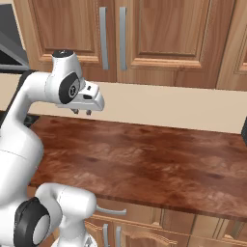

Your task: Move the condiment bottle and oil and vinegar bottle from the cabinet to the dining counter.

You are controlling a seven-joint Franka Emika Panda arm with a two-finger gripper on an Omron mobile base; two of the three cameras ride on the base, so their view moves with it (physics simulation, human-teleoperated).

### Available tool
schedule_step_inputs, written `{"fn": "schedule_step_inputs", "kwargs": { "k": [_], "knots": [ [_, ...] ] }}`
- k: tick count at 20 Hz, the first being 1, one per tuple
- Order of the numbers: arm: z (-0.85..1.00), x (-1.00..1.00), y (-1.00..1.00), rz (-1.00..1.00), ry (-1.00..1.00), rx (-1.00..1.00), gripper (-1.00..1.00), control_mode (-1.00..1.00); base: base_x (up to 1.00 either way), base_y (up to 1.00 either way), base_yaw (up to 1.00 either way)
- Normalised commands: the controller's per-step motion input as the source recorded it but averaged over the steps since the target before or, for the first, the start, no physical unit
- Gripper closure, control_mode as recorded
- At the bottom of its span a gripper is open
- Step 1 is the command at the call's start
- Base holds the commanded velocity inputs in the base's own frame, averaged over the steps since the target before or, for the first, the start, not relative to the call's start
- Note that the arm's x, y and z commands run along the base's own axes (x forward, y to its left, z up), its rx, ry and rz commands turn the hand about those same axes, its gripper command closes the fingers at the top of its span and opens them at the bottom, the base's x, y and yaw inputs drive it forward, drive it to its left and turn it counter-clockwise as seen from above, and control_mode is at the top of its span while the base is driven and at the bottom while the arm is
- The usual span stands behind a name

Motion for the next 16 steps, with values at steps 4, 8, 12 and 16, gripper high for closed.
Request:
{"fn": "schedule_step_inputs", "kwargs": {
  "k": [4,8,12,16],
  "knots": [
    [-0.08,-0.01,0.00,-0.01,0.00,0.00,-1.00,-1.00,0.00,0.00,0.00],
    [-0.23,0.03,0.00,-0.02,-0.02,0.00,-1.00,-1.00,0.00,0.00,0.00],
    [-0.10,-0.09,-0.28,-0.01,-0.25,0.03,-1.00,-1.00,0.00,0.00,0.00],
    [0.04,-0.50,-0.42,-0.01,-0.48,0.12,-1.00,-1.00,0.00,0.00,0.00]
  ]
}}
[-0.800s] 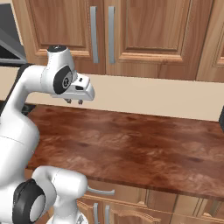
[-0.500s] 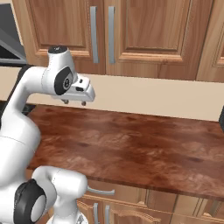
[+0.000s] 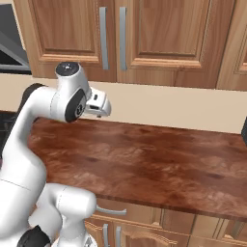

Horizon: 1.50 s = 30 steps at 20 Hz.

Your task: Move the condiment bottle and oil and vinegar bottle from the cabinet to the dining counter.

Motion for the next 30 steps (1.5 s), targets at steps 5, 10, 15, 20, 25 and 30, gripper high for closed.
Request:
{"fn": "schedule_step_inputs", "kwargs": {
  "k": [5,10,15,20,25,30],
  "knots": [
    [0.20,-0.42,-0.16,0.00,-0.45,0.11,-1.00,-1.00,0.00,0.00,0.00],
    [0.49,-0.04,0.00,-0.01,-0.33,0.10,-1.00,-1.00,0.00,0.00,0.00],
    [0.64,0.00,0.00,-0.03,-0.26,0.07,-1.00,-1.00,0.00,0.00,0.00],
    [0.69,0.01,0.00,-0.08,-0.21,0.09,-1.00,-1.00,0.00,0.00,0.00],
    [0.35,0.00,0.03,-0.14,-0.30,0.01,-1.00,-1.00,0.00,0.00,0.00],
    [-0.04,0.16,0.02,-0.06,-0.05,-0.06,-1.00,-1.00,0.00,0.00,0.00]
  ]
}}
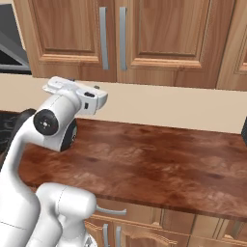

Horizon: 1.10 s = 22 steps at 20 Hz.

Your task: Move the condiment bottle and oil and vinegar bottle from the cabinet to the dining counter.

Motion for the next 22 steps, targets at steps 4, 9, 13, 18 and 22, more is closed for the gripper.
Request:
{"fn": "schedule_step_inputs", "kwargs": {
  "k": [4,9,13,18,22],
  "knots": [
    [-0.01,0.29,0.00,0.00,-0.12,-0.08,-1.00,-1.00,0.00,0.00,0.00],
    [0.19,0.14,-0.10,0.00,-0.19,-0.04,-1.00,-1.00,0.00,0.00,0.00],
    [0.23,0.06,-0.18,0.00,-0.12,0.00,-1.00,-1.00,0.00,0.00,0.00],
    [0.30,0.18,-0.05,-0.01,-0.05,0.00,-1.00,-1.00,0.00,0.00,0.00],
    [0.31,0.30,0.00,-0.01,-0.02,-0.01,-1.00,-1.00,0.00,0.00,0.00]
  ]
}}
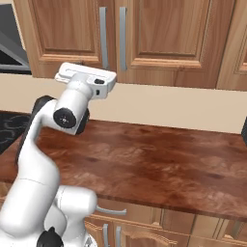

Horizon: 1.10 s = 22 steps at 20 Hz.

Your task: Move the condiment bottle and oil and vinegar bottle from the cabinet to the dining counter.

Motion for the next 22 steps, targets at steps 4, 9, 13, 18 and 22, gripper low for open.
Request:
{"fn": "schedule_step_inputs", "kwargs": {
  "k": [4,9,13,18,22],
  "knots": [
    [0.24,0.27,0.00,-0.01,-0.01,-0.04,-1.00,-1.00,0.00,0.00,0.00],
    [0.12,0.32,-0.04,-0.01,0.00,-0.05,-1.00,-1.00,0.00,0.00,0.00],
    [0.07,0.39,-0.25,0.00,0.02,-0.05,-1.00,-1.00,0.00,0.00,0.00],
    [0.02,0.39,-0.18,-0.02,0.04,-0.06,-1.00,-1.00,0.00,0.00,0.00],
    [0.00,0.35,-0.01,-0.03,0.05,-0.03,-1.00,-1.00,0.00,0.00,0.00]
  ]
}}
